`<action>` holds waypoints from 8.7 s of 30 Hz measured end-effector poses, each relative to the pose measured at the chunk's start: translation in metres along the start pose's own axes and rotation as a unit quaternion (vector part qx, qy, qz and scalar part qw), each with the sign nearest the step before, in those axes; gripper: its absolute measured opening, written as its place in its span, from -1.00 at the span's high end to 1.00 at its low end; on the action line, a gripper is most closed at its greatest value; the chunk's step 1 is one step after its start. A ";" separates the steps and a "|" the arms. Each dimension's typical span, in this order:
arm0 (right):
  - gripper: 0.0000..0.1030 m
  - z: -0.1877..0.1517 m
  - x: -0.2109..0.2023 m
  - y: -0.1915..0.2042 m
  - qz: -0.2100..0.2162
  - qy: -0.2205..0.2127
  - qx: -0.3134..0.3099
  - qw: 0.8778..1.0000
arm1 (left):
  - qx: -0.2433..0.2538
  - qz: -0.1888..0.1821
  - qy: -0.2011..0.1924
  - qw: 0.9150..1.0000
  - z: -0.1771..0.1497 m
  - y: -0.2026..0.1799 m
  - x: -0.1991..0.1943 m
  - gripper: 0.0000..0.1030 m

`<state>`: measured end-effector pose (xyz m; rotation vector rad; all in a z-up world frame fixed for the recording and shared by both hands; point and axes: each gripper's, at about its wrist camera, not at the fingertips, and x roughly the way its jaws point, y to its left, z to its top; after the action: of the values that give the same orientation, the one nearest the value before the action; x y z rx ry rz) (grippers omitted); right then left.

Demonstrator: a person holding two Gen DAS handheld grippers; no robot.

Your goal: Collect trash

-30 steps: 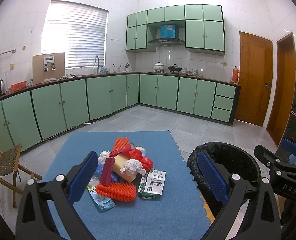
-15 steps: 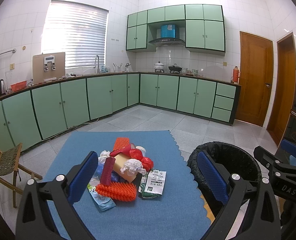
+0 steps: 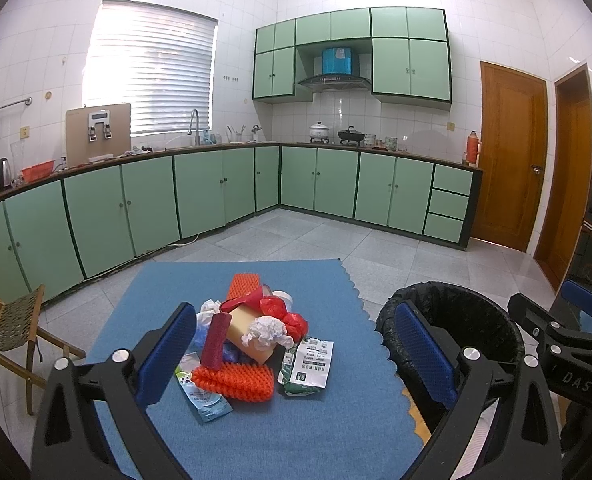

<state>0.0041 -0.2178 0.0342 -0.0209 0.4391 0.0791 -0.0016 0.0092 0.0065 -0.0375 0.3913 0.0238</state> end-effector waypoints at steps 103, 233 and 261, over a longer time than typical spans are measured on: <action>-0.75 -0.094 0.245 0.131 0.045 0.216 -0.065 0.973 | -0.038 0.141 0.181 0.973 -0.110 0.148 0.159 -0.66; -0.39 -0.033 0.207 0.044 0.087 0.164 0.013 0.983 | -0.002 0.013 0.143 0.990 -0.040 0.075 0.179 0.17; -0.39 -0.044 0.217 -0.189 -0.105 0.130 0.094 0.981 | 0.067 -0.218 0.144 0.963 -0.016 -0.176 0.287 0.16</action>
<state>0.1966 -0.3919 -0.0979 0.1095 0.7023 -0.1753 0.2630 -0.1629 -0.1122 0.0087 0.6688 -0.4478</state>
